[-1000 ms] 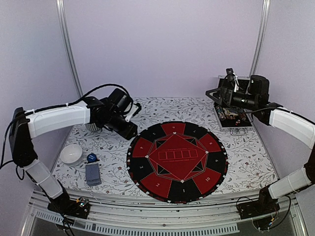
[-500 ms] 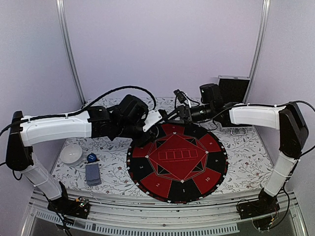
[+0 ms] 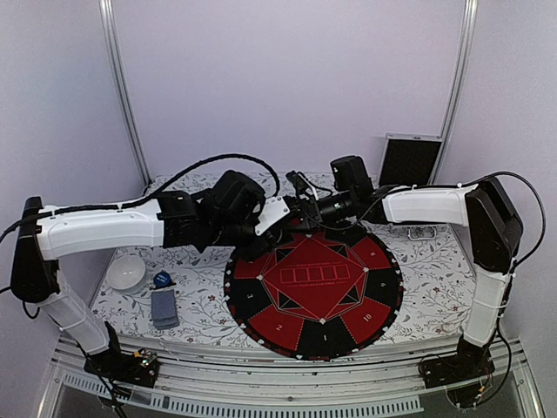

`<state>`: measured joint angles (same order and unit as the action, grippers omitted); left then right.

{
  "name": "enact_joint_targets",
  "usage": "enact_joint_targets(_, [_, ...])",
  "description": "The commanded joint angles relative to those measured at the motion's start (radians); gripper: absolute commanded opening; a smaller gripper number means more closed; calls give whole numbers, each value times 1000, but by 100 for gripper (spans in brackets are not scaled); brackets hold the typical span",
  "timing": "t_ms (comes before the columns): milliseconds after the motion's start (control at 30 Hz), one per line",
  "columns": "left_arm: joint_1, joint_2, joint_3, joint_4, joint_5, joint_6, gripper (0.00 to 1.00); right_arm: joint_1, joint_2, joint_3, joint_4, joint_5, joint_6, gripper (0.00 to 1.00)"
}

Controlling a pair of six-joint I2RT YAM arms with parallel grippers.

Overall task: Distribute texas hold em gaming equipment
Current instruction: Pass from the left arm to the right, then place the dealer button at position 7.

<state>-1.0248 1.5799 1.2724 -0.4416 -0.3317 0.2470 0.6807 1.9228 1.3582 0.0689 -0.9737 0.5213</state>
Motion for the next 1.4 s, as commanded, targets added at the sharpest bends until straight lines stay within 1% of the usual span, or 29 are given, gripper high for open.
enact_joint_targets(0, [-18,7,0,58,-13,15,50,16,18,27,-6,-8,-5,24])
enact_joint_targets(33, [-17,8,1,58,-14,14,50,16,17,28,-10,-4,-7,21])
enact_joint_targets(67, [-18,8,0,58,-15,14,50,16,14,29,-14,2,-10,12])
enact_joint_targets(100, [-17,8,-1,58,-16,13,50,16,11,31,-18,7,-16,6])
enact_joint_targets(133, [-17,8,-1,58,-18,11,50,16,9,32,-25,11,-19,3])
enact_joint_targets(200, [-18,6,-6,58,-21,7,51,14,6,35,-41,19,-33,2])
enact_joint_targets(233, [-18,5,-9,58,-20,3,52,12,4,36,-54,28,-39,2])
enact_joint_targets(267, [-18,4,-11,57,-24,-2,58,8,1,35,-65,39,-47,1])
enact_joint_targets(300, [-17,2,-13,58,-26,-8,68,0,-4,31,-74,50,-52,1])
enact_joint_targets(333, [-17,0,-16,58,-29,-17,83,-11,-10,26,-84,59,-60,1])
enact_joint_targets(367, [-18,-3,-19,58,-33,-30,96,-27,-18,14,-90,68,-64,1])
enact_joint_targets(400, [-18,-7,-24,59,-36,-40,98,-45,-30,-2,-92,76,-68,1])
enact_joint_targets(500, [-14,-26,-41,74,-22,-74,98,-125,-62,-55,-93,97,-77,1])
enact_joint_targets(600, [7,-56,-73,100,42,-121,98,-237,-66,-105,-93,122,-91,1])
enact_joint_targets(700, [51,-81,-108,114,86,-183,98,-340,-25,-138,-94,161,-98,1])
enact_joint_targets(767, [90,-92,-132,115,107,-232,98,-386,19,-126,-97,191,-100,1])
enact_joint_targets(833, [133,-101,-157,115,126,-281,98,-408,71,-90,-101,201,-106,1])
enact_joint_targets(1000, [182,-121,-222,110,120,-347,98,-426,193,13,-125,211,-117,1])
enact_joint_targets(1267, [236,-139,-272,89,137,-414,98,-441,294,64,-152,174,-97,2])
enact_joint_targets(1300, [245,-135,-270,81,139,-427,98,-443,300,67,-158,178,-98,3])
enact_joint_targets(1367, [262,-128,-262,59,140,-451,98,-443,300,68,-169,194,-99,20])
